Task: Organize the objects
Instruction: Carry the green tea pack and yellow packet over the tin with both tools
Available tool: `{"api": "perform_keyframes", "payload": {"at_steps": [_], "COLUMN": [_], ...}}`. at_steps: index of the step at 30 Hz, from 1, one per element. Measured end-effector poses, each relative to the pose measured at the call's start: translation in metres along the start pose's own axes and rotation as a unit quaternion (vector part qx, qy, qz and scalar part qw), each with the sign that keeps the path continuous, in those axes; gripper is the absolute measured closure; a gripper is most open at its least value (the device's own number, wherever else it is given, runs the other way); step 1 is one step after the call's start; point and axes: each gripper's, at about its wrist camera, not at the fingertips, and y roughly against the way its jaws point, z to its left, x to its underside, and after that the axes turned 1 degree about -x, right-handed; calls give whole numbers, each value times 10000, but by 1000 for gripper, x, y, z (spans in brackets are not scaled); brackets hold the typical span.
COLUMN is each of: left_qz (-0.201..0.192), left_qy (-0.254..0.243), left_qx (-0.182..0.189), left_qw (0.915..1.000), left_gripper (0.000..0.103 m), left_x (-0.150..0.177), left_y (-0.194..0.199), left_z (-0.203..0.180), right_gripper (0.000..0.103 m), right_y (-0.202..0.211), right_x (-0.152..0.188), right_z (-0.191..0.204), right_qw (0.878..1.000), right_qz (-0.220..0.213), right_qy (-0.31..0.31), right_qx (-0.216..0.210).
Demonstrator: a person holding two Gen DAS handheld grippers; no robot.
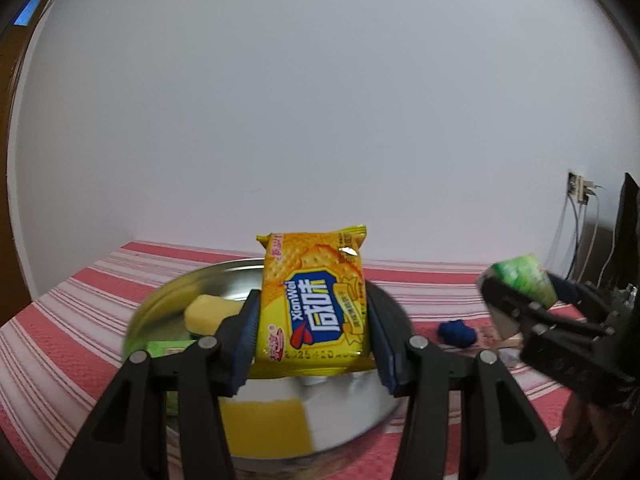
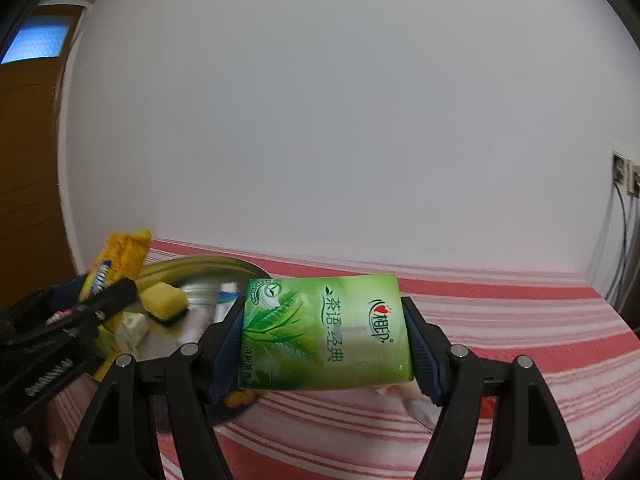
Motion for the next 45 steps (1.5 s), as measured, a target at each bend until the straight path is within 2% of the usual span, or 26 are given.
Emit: {"api": "perform_keyframes", "payload": {"at_steps": [11,15,19,26,28,34,38,45], "left_qz": [243,485,784,1193,1219,1246,1267,1372], "left_qy": [-85,-62,-128,-55,-49,-78,-95,-81], "left_qx": [-457,-521,-666,-591,-602,-639,-680,-701], "left_qw": [9986,9974,9946,9911,9907,9901,9896,9880], "left_gripper": [53,53,53,53,53,53,53,53], "left_x": [-13,-16,-17,-12,-11,-9,-9,-9], "left_y": [-11,-20,-34,-54,-58,-63,-65,-69], "left_z": [37,45,50,55,57,56,53,56], "right_gripper": [29,29,29,29,29,29,29,29], "right_y": [-34,-50,-66,-92,-93,-102,-115,-114], "right_x": [-34,-37,-36,-25,-20,-6,-8,-2], "right_z": [44,60,74,86,102,86,105,103], "right_qw": [9973,9954,9934,9896,9883,9864,9852,9840], "right_qz": [121,226,377,666,742,864,895,972], "right_qy": [249,306,325,279,309,331,362,437], "right_qx": [-682,-876,-1036,-1241,-1294,-1357,-1414,-1431]}}
